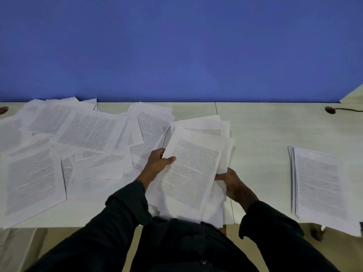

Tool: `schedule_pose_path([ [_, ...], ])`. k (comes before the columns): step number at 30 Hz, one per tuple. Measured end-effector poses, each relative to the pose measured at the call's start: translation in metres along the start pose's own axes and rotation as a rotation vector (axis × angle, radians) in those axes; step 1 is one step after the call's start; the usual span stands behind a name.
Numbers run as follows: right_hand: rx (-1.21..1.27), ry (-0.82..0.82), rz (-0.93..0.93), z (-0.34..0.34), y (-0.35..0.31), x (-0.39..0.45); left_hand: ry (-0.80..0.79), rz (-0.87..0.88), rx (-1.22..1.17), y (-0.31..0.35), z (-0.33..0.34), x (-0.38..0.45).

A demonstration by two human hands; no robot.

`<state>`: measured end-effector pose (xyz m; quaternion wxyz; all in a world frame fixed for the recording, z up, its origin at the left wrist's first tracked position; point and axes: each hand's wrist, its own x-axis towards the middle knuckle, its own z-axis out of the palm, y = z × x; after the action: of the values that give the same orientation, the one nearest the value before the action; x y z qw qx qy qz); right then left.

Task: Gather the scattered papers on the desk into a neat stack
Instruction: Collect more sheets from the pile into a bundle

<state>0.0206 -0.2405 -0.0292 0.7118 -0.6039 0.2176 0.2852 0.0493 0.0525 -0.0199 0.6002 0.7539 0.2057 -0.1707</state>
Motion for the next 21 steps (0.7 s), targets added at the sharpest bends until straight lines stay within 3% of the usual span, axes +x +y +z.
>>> schedule_pose_path([
  [5,0.099,-0.042,0.014,0.001,0.004,-0.004,0.055,-0.017,-0.15,0.004,0.015,-0.003],
  [8,0.084,-0.004,0.043,0.005,-0.001,-0.009,-0.071,-0.01,-0.142,0.0,0.016,0.001],
  [13,-0.016,0.015,-0.037,0.006,-0.004,-0.012,-0.417,-0.025,-0.125,0.011,0.007,-0.004],
  [16,-0.027,-0.07,-0.037,0.001,-0.012,-0.013,-0.468,-0.073,-0.213,0.018,-0.002,-0.001],
  [21,0.007,0.013,-0.124,0.0,-0.025,-0.004,-0.486,-0.111,-0.259,0.013,-0.004,0.001],
])
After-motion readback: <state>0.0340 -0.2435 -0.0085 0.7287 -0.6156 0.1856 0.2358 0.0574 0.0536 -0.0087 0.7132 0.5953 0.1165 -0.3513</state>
